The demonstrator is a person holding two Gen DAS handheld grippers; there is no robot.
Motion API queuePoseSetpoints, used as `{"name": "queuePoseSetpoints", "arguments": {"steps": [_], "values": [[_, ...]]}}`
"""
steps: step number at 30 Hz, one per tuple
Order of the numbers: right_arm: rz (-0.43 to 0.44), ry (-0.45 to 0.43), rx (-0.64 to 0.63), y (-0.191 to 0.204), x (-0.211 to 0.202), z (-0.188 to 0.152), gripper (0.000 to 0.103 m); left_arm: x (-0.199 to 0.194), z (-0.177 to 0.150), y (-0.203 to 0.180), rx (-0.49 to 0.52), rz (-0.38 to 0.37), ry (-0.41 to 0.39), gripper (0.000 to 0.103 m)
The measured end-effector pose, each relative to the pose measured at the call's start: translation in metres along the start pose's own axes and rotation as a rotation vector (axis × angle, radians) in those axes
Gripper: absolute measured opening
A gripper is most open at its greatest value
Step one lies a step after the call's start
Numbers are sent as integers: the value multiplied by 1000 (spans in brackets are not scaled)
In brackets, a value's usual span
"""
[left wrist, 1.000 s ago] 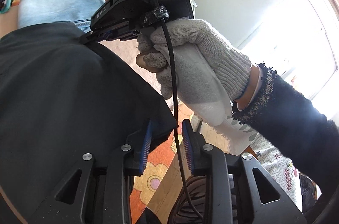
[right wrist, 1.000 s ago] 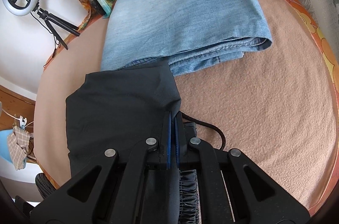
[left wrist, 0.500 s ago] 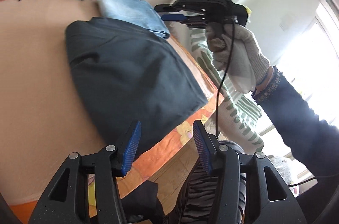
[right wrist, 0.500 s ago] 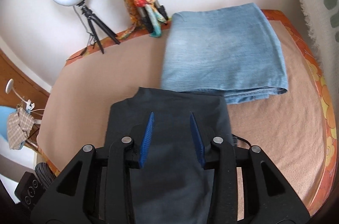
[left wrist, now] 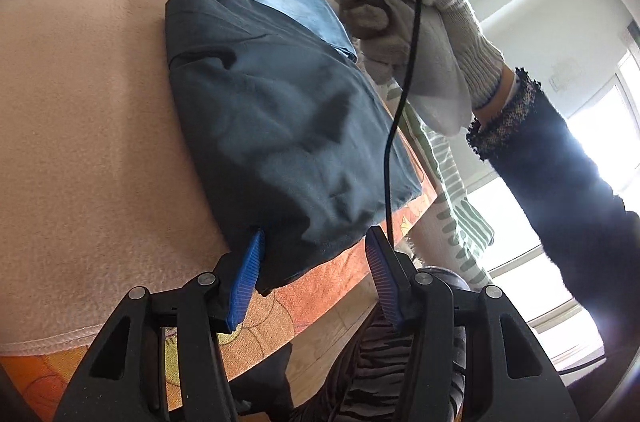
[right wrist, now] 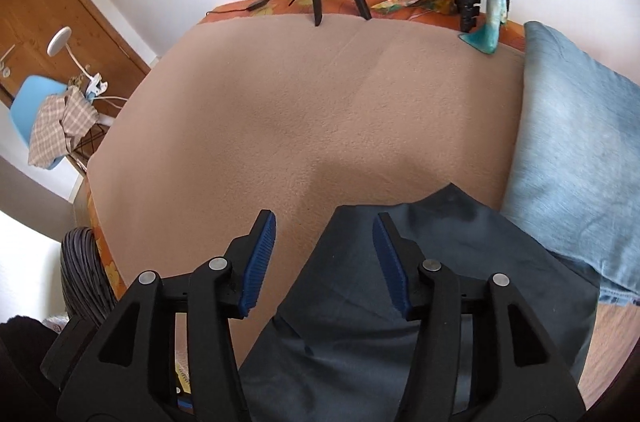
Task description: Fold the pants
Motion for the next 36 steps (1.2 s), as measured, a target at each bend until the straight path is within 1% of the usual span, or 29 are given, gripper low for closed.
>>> {"name": "queuePoseSetpoints", "arguments": {"steps": [3,4,6,10,12,13,14,15,16,17,19,20,22,23,25,27,28,30,32,33,34,35,36], "values": [[-34,42,-23,1,22,11,55,-2,1,5,-41,-31,-10,51],[-33,63,-25,0,29,14,59,-2,2,7,-57,-42,-15,51],[-28,104,-32,-3,42,18,61,-4,2,10,-81,-59,-23,49],[-59,182,-83,-4,64,15,61,-4,2,8,-75,-57,-22,49],[-70,198,-110,-3,68,10,59,-4,1,9,-71,-59,-21,48],[-69,202,-120,-2,69,8,50,-4,1,9,-68,-60,-22,48],[-71,204,-129,-1,70,6,43,-4,1,10,-65,-56,-23,43],[-86,205,-135,-1,70,5,28,-4,1,10,-58,-47,-22,34],[-112,202,-135,-3,71,4,17,-4,1,10,-47,-36,-21,29],[-128,199,-125,-5,71,3,16,-3,1,11,-37,-28,-19,21],[-129,186,-111,-6,69,1,9,-3,0,13,-36,-30,-24,17],[-136,173,-117,-5,66,2,8,-3,0,14,-35,-28,-25,13],[-157,144,-108,-4,63,4,6,-3,0,12,-21,-26,-23,11],[-160,133,-94,-4,61,7,6,-2,0,7,1,-24,-19,10],[-167,112,-75,-4,60,9,5,4,-3,-8,69,-36,11,3],[-171,115,-73,-2,64,10,5,15,-11,-25,139,-54,58,2],[-184,111,-79,-2,66,10,5,21,-16,-31,162,-52,79,2],[-181,118,-71,-1,68,9,5,27,-23,-37,172,-53,101,2],[-174,118,-40,-3,68,8,5,25,-25,-41,194,-38,98,2],[-172,109,-19,-6,64,9,7,21,-24,-42,208,-31,93,2],[-161,101,-5,-8,60,9,13,17,-22,-43,214,-29,86,2],[-155,88,3,-9,54,10,15,12,-19,-42,213,-30,79,2],[-151,66,7,-10,45,10,20,7,-16,-42,210,-30,73,6]]}}
Point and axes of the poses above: each gripper's, at about its wrist camera, not at the fingertips, and x roughly the way its jaws point, y to its left, z to its top, the point moved 5 cm from there along x, roughly the way its jaws point, and after that the axes turned 9 degrees about x, right-handed, at the moved point
